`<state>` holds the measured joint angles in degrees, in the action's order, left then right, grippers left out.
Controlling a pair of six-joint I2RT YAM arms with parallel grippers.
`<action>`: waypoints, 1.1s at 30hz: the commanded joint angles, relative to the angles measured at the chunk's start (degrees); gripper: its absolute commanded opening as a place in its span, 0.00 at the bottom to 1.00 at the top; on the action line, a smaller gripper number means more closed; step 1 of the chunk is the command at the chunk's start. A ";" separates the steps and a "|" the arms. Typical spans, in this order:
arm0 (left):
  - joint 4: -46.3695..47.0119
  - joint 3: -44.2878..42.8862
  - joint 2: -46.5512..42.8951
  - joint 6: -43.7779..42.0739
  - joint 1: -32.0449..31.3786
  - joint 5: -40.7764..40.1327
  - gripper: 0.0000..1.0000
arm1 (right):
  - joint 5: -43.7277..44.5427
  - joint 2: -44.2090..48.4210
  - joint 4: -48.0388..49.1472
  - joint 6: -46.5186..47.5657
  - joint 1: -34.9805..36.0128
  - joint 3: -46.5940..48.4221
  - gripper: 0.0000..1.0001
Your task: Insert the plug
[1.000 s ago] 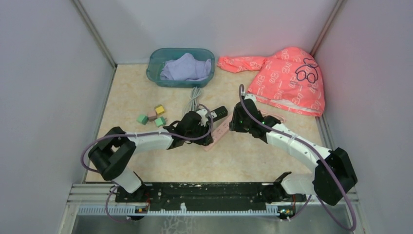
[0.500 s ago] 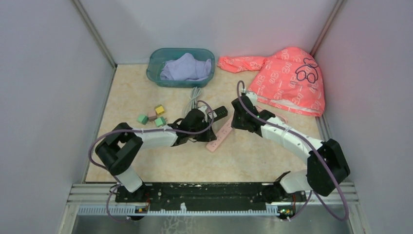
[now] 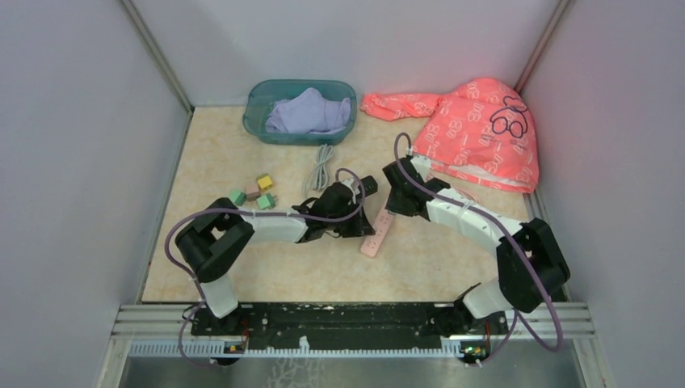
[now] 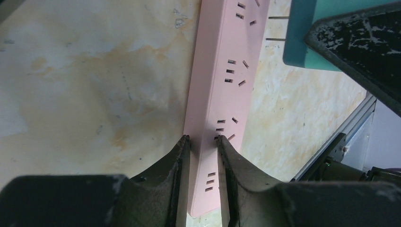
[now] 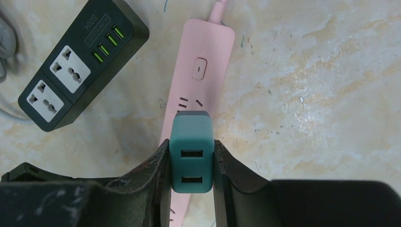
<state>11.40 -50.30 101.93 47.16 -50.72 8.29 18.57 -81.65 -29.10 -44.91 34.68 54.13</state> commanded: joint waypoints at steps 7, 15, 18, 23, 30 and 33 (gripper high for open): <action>-2.60 -1.98 3.86 0.93 -3.91 4.07 0.33 | 3.52 -2.94 -0.66 -2.81 -0.31 5.56 0.00; -2.61 -2.53 4.56 0.98 -4.28 4.33 0.33 | 3.59 -5.79 -2.82 -2.80 -0.31 8.00 0.00; -2.58 -2.74 4.71 1.02 -4.31 4.36 0.33 | 4.82 -6.51 -4.76 -3.13 -0.31 8.81 0.00; -2.43 -2.82 4.86 1.10 -4.39 4.36 0.33 | 4.92 -6.82 -4.49 -3.58 -0.31 8.11 0.00; -2.04 -2.87 4.79 1.33 -4.56 4.69 0.33 | 2.13 -8.28 -3.79 -3.65 -0.31 8.20 0.00; -1.84 -2.79 4.94 1.39 -4.56 4.82 0.33 | 2.33 -8.69 -4.00 -3.55 -0.31 8.26 0.00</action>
<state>11.18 -52.80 104.20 48.12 -53.01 9.34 20.99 -89.08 -33.67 -47.88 34.68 60.12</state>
